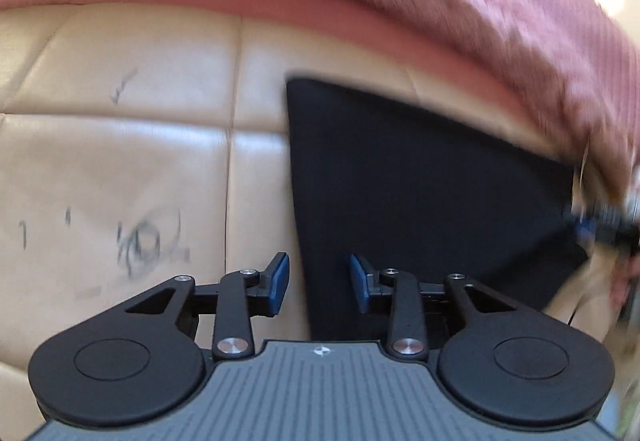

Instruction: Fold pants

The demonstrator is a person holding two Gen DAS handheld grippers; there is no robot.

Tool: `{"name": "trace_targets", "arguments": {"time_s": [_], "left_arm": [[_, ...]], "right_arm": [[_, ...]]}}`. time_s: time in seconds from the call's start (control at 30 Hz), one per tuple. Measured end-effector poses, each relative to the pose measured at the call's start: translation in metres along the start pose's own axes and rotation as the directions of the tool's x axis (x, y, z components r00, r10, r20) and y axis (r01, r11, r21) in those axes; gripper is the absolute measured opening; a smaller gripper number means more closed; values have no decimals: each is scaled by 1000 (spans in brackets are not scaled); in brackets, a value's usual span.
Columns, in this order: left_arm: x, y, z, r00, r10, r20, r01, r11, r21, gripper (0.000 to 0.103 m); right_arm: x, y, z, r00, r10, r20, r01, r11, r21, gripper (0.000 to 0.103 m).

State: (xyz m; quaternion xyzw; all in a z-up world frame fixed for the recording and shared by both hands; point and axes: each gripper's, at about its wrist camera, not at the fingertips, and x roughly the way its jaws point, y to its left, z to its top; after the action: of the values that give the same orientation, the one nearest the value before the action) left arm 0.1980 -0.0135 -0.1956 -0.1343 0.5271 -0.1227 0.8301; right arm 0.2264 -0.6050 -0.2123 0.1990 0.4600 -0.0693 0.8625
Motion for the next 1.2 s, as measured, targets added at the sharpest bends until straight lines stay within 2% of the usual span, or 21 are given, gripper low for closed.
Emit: {"name": "trace_targets", "arguments": {"time_s": [0.1, 0.17, 0.27, 0.4, 0.53, 0.8, 0.9, 1.0, 1.07, 1.13, 1.2], "left_arm": [[1, -12, -13, 998, 62, -5, -61, 992, 113, 38], [2, -15, -11, 996, 87, -23, -83, 987, 135, 35], [0, -14, -7, 992, 113, -64, -104, 986, 128, 29], [-10, -8, -14, 982, 168, -87, -155, 979, 132, 28], [-23, 9, -22, 971, 213, -111, -200, 973, 119, 28], [-48, 44, -26, 939, 311, -148, -297, 949, 107, 39], [-54, 49, -23, 942, 302, -146, -291, 952, 93, 42], [-65, 45, -17, 946, 313, -79, -304, 947, 107, 42], [-74, 38, -12, 950, 311, -22, -308, 947, 94, 42], [-84, 32, -9, 962, 271, 19, -272, 958, 93, 42], [-83, 21, -5, 973, 227, 35, -229, 968, 98, 42]], "right_arm": [[1, 4, -1, 1000, -16, -7, 16, 1000, -24, 34], [1, 7, -1, 1000, -25, -10, 25, 999, -36, 35], [1, 9, -1, 999, -28, -26, 27, 999, -38, 36], [-6, 20, -13, 997, -32, -65, 26, 995, -101, 35], [-23, 28, -42, 996, -10, -90, 3, 996, -87, 35], [-54, 49, -101, 986, 41, -162, -50, 998, -48, 36], [-61, 53, -113, 985, 55, -165, -65, 996, -54, 37], [-69, 46, -114, 984, 84, -156, -88, 996, -16, 47], [-79, 35, -111, 983, 133, -130, -128, 991, 41, 61], [-88, 21, -107, 973, 202, -111, -192, 977, 95, 66], [-91, 6, -105, 958, 264, -109, -248, 958, 148, 66]]}}
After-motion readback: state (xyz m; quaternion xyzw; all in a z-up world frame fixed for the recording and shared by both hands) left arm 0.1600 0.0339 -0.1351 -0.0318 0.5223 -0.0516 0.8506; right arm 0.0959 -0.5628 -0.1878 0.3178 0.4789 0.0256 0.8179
